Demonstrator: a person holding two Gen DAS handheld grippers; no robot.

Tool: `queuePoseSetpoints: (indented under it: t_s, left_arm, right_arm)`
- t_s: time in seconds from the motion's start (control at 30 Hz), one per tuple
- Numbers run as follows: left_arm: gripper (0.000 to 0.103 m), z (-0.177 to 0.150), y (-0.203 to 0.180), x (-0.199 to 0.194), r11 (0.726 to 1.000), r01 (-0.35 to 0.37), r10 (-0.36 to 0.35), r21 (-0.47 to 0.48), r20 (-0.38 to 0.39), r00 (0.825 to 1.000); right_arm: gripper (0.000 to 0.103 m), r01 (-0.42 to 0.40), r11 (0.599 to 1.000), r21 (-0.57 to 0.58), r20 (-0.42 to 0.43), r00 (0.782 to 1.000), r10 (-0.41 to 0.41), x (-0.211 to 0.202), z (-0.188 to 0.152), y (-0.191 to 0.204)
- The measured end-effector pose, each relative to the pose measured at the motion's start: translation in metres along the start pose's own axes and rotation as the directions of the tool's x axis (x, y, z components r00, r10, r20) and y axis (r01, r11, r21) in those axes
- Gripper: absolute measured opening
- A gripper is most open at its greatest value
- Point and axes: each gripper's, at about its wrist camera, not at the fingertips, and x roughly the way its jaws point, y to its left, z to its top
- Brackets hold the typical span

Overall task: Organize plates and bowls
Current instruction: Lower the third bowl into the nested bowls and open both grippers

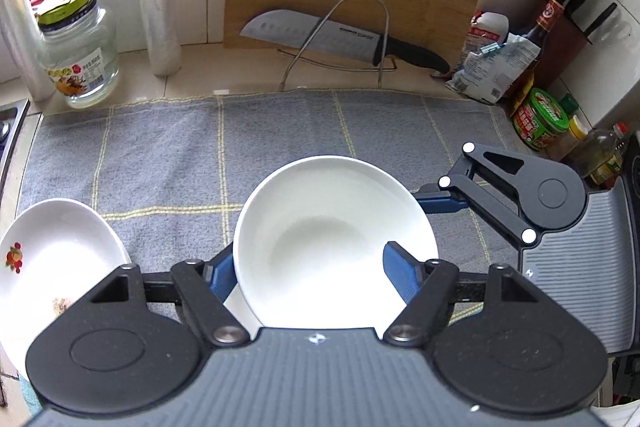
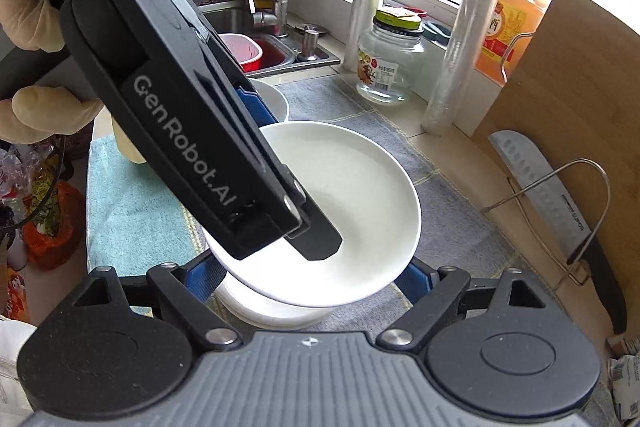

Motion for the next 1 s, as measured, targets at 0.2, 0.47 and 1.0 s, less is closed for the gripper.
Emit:
queuePoseSetpoints:
  t_s: [0.2,0.47,1.0]
  left_arm:
    - [0.073,-0.009,0.012,0.01,1.0,0.015,-0.016,-0.011,-0.031,0.999]
    - [0.074,-0.012,0.014,0.02,1.0,0.018,-0.017,0.003,-0.055,0.998]
    - [0.074,-0.011,0.013,0.025,1.0,0.005,-0.005,0.01,-0.051,0.999]
  right_arm:
    - [0.092,-0.016,1.0,0.009,-0.04,0.999,0.017,0.015,-0.001,0.007]
    - [0.092,-0.032,0.999,0.034,-0.06,0.998,0.034,0.021,-0.008,0.008]
    - [0.092,-0.052,0.997,0.054,-0.054,0.997,0.054,0.023,-0.009,0.004]
